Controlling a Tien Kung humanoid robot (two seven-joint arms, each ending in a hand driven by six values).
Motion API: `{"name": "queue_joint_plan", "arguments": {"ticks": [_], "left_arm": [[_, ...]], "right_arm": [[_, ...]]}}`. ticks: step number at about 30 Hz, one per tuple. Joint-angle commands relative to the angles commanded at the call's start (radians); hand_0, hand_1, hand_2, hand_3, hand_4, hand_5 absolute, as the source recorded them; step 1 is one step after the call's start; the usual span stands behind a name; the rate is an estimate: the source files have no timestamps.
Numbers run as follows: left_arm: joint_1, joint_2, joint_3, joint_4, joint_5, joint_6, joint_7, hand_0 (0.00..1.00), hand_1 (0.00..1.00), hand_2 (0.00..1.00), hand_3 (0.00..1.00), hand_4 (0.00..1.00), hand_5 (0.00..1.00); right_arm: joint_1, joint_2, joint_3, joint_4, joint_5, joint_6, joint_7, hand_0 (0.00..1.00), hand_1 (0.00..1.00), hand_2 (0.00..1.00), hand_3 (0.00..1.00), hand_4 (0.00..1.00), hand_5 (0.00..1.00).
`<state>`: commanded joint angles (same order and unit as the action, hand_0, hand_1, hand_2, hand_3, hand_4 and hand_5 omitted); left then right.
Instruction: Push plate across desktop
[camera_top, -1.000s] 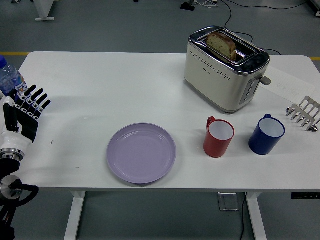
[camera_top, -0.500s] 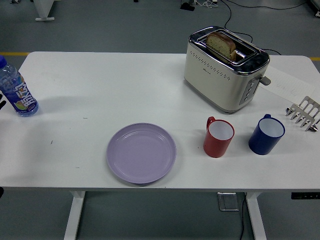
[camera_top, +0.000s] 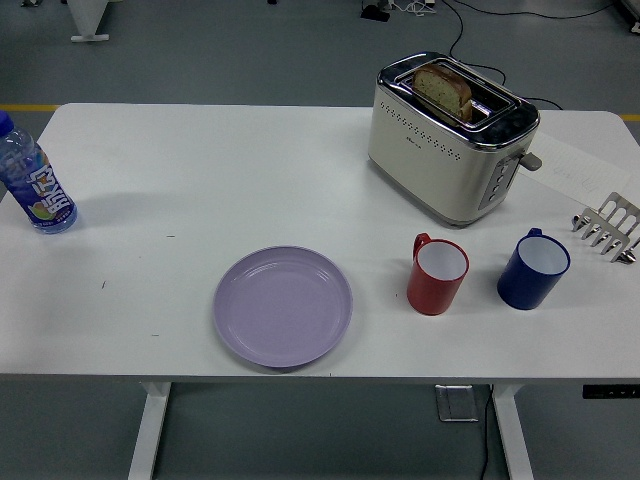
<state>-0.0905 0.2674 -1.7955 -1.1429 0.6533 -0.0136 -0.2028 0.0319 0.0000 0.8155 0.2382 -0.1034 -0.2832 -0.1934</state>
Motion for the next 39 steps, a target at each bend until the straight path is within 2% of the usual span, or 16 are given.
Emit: {"name": "queue_joint_plan", "arguments": {"ticks": [39], "left_arm": [[0.004,0.007,-0.011,0.006,-0.008,0.023,0.013,0.769,0.763,0.724,0.702,0.571,0.998]], "right_arm": [[0.004,0.0,0.0,0.0,-0.001,0.004,0.002,0.601,0.545,0.637,0.627,0.378,0.555]]}}
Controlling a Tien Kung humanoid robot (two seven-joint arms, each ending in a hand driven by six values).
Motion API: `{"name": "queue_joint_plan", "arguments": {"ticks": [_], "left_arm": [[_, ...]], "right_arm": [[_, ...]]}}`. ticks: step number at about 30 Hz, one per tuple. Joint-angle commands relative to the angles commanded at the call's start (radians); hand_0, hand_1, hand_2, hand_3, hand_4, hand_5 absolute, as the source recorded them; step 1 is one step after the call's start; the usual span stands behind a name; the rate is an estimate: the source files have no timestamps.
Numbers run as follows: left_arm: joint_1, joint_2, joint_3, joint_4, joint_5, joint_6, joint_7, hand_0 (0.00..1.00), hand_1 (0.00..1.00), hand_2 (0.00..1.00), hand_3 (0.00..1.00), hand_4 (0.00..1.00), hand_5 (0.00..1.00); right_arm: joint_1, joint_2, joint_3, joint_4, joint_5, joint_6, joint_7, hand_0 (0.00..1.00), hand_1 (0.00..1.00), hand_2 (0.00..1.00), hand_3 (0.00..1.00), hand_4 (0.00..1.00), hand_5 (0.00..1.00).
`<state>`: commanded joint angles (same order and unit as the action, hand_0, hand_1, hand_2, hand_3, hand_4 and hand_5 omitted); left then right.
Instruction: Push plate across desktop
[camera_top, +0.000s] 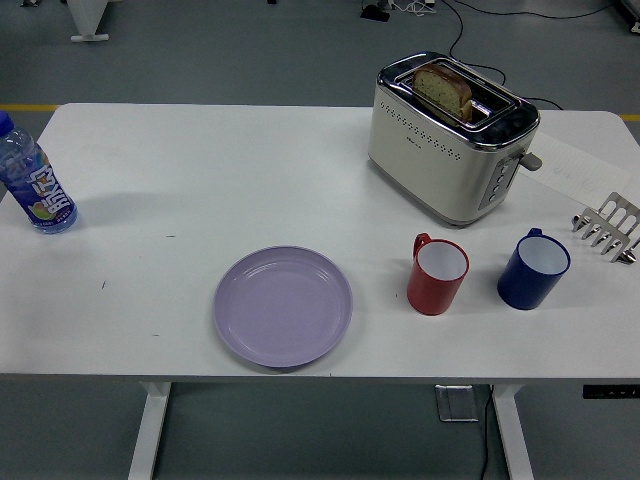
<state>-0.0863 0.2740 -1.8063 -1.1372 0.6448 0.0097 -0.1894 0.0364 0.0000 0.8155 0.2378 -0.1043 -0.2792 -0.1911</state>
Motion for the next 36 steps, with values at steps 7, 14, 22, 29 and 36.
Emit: {"name": "queue_joint_plan", "arguments": {"ticks": [7,14,22,29,36], "left_arm": [[-0.002,0.002,0.003,0.0,0.0,0.002,0.002,0.769,0.763,0.722,0.701,0.57,0.998],[-0.002,0.002,0.002,0.0,-0.003,0.007,0.003,0.769,0.762,0.722,0.701,0.57,0.998],[-0.002,0.001,-0.007,-0.002,-0.007,0.007,0.001,0.766,0.761,0.721,0.7,0.571,0.998],[-0.001,0.001,-0.008,-0.003,-0.011,0.007,0.001,0.766,0.761,0.72,0.7,0.571,0.998],[-0.002,0.0,-0.014,-0.004,-0.017,0.008,0.0,0.766,0.761,0.719,0.7,0.571,0.998]], "right_arm": [[-0.001,0.0,0.002,0.0,-0.004,0.002,-0.002,0.6,0.545,0.638,0.627,0.378,0.557],[-0.001,0.0,0.001,0.0,-0.004,0.003,-0.002,0.6,0.545,0.639,0.627,0.377,0.557],[-0.001,0.0,-0.004,0.0,-0.001,0.006,-0.001,0.601,0.545,0.638,0.627,0.376,0.557],[0.001,0.0,-0.005,0.0,0.0,0.006,-0.001,0.601,0.545,0.638,0.627,0.376,0.557],[0.002,0.0,-0.006,0.0,0.001,0.006,-0.001,0.6,0.545,0.638,0.627,0.375,0.558]]}}
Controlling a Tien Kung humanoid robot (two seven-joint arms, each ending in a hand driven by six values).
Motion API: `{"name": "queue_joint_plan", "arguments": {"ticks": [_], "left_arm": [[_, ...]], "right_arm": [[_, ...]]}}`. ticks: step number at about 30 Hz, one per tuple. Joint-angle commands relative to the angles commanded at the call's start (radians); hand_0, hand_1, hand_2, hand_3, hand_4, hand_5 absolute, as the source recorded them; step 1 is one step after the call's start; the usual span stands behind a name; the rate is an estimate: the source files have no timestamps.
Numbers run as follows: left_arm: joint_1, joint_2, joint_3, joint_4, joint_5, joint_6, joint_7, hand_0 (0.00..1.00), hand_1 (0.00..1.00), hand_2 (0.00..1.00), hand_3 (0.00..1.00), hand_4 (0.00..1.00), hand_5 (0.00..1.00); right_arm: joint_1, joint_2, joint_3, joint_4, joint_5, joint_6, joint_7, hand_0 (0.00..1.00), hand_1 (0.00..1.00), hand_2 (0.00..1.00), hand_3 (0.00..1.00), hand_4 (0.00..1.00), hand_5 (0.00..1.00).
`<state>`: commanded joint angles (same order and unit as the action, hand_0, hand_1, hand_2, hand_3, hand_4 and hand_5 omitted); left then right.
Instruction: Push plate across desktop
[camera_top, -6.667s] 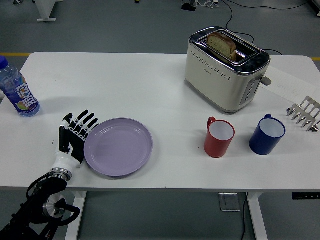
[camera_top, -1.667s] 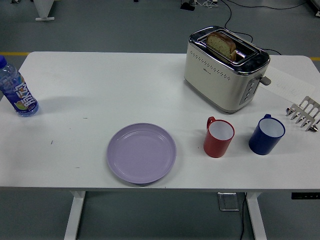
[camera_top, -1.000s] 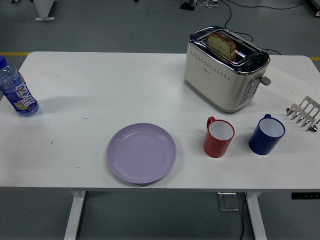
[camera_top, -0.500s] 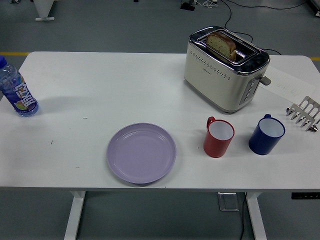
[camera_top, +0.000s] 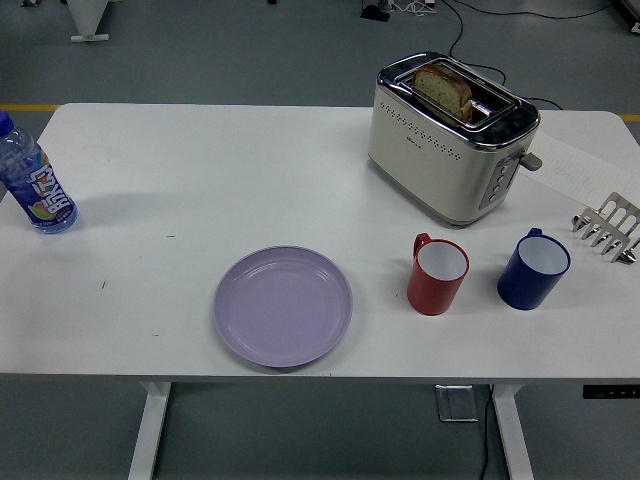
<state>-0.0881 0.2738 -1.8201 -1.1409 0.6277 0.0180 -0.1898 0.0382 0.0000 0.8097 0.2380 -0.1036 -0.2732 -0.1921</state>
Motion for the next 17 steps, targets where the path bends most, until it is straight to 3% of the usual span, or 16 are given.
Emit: {"name": "queue_joint_plan", "arguments": {"ticks": [17], "left_arm": [[-0.002,-0.003,-0.001,0.001,-0.007,0.003,-0.002,0.765,0.76,0.719,0.699,0.572,0.998]], "right_arm": [[0.002,-0.001,-0.001,0.0,0.002,-0.002,0.002,0.6,0.545,0.638,0.627,0.372,0.555]]}}
